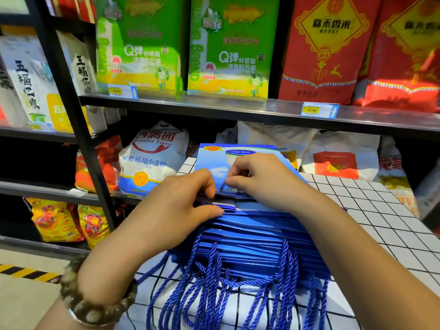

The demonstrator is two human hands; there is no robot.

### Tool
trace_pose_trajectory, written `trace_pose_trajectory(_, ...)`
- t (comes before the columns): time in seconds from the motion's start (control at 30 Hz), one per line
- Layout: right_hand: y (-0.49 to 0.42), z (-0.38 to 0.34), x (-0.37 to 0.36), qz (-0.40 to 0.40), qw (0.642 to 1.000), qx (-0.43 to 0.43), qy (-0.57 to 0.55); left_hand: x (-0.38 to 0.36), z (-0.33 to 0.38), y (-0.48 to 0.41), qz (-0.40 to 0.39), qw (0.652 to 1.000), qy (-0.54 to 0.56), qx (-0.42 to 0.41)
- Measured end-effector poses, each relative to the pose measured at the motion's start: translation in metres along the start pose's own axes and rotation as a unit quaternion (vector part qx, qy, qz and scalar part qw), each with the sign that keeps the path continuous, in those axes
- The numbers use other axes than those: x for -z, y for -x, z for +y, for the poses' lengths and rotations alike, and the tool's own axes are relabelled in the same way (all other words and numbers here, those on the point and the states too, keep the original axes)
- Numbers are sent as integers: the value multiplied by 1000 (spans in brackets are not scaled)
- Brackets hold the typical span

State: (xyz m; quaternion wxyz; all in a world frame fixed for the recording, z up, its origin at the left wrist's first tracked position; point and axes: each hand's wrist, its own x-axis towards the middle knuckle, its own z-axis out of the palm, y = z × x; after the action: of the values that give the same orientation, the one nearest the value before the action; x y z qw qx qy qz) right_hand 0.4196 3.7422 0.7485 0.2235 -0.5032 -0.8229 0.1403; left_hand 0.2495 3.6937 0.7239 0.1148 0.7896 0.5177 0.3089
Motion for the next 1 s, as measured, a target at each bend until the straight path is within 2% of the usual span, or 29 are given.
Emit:
trace_pose_trajectory(0.13, 14, -8, 11, -31, 999, 30, -5, 2, -4, -6, 24, 999, 47, -2)
trace_pose_trajectory(0.23, 20, -15, 12, -52, 994, 30, 87, 1, -1, -11, 67, 996, 53, -8)
trace_pose_trajectory(0.33, 21, -22, 11, 0, 980, 62, 191, -1, 4, -15, 112, 993, 34, -10)
trace_pose_trajectory(0.53, 21, -30, 7, 45, 960, 108, 256, -6, 6, -23, 166, 984, 61, -9)
trace_pose_trajectory(0.67, 14, -28, 8, 100, 951, 101, 275, -2, 10, -27, 257, 962, 89, 11)
trace_pose_trajectory(0.77, 6, -32, 18, 166, 960, 87, 208, -2, 9, -31, 258, 956, 130, 42)
trace_pose_trajectory(0.83, 1, -36, 23, 240, 957, 109, 120, -5, 12, -33, 193, 958, 206, 47)
trace_pose_trajectory(0.93, -7, -45, 31, 361, 924, 126, -23, -14, 22, -38, 66, 965, 254, 7)
trace_pose_trajectory(1.0, -12, -46, 37, 407, 900, 99, -121, -15, 27, -41, 67, 970, 234, -11)
